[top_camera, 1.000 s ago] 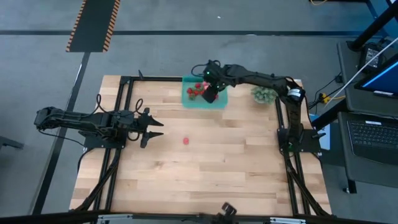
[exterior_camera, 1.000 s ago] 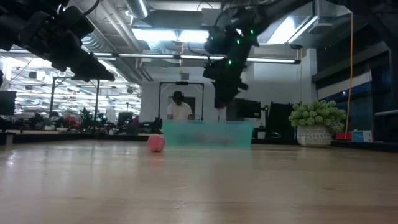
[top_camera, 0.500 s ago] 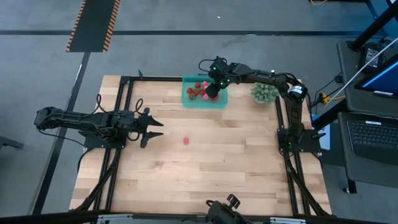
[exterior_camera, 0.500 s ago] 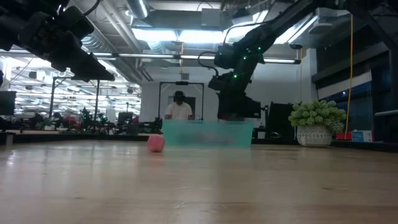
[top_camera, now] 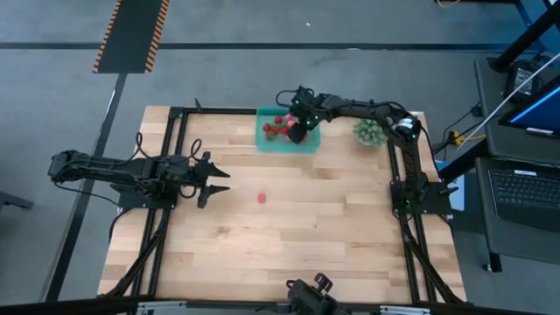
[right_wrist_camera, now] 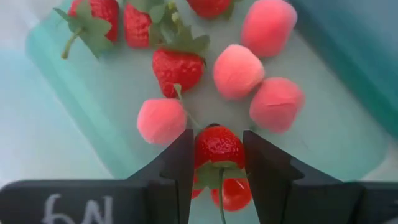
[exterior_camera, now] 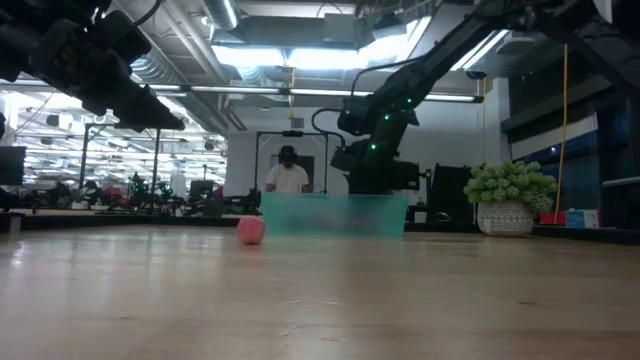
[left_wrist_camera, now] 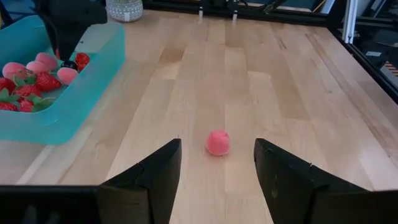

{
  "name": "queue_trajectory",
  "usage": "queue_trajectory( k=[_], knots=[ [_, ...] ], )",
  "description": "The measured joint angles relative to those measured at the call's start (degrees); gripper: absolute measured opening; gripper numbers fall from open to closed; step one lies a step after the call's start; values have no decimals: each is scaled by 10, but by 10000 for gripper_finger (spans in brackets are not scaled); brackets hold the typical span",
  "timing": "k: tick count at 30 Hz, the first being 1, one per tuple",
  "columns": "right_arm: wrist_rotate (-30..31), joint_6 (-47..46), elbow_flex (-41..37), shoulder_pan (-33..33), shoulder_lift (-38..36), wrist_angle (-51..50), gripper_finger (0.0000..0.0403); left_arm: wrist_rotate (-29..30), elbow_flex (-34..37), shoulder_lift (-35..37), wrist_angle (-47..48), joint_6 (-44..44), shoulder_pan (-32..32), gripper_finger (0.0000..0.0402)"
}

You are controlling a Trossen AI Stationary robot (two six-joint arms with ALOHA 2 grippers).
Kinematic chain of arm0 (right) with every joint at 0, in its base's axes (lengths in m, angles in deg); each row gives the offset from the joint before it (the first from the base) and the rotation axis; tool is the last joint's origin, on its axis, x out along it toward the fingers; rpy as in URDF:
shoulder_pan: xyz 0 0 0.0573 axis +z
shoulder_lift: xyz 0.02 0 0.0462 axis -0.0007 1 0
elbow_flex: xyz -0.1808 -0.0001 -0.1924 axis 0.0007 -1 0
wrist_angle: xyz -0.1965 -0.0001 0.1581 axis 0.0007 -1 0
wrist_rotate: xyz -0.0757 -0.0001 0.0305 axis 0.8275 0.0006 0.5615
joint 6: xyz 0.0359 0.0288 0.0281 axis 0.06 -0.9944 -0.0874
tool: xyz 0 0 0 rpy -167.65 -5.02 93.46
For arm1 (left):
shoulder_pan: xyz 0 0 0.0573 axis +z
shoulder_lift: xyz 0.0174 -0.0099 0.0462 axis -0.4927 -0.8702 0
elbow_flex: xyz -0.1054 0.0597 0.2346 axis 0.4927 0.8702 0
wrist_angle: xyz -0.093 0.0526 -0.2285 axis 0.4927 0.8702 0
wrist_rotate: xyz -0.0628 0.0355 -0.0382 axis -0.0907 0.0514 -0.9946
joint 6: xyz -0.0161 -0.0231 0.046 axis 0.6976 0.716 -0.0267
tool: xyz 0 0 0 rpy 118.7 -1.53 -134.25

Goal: Pick and placing Produce into tupperware
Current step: Put the strawberry into the blue basket, then put the apricot into the blue basket

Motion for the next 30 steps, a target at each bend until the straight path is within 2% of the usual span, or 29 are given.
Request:
queue_trajectory(
  k=[4,13,19,23,30],
  knots=[
    [0,6,0,0,2,-5,126,0,0,0,2,-1,0,195],
    [-1,3,0,0,2,-4,179,0,0,0,5,-1,0,195],
    [0,-4,8,0,2,-5,189,0,0,0,5,-1,0,195],
    [-1,-29,68,0,2,-75,190,0,0,0,5,-1,0,195],
    [0,-72,247,17,1,-276,190,0,0,0,5,-1,0,195]
  ],
)
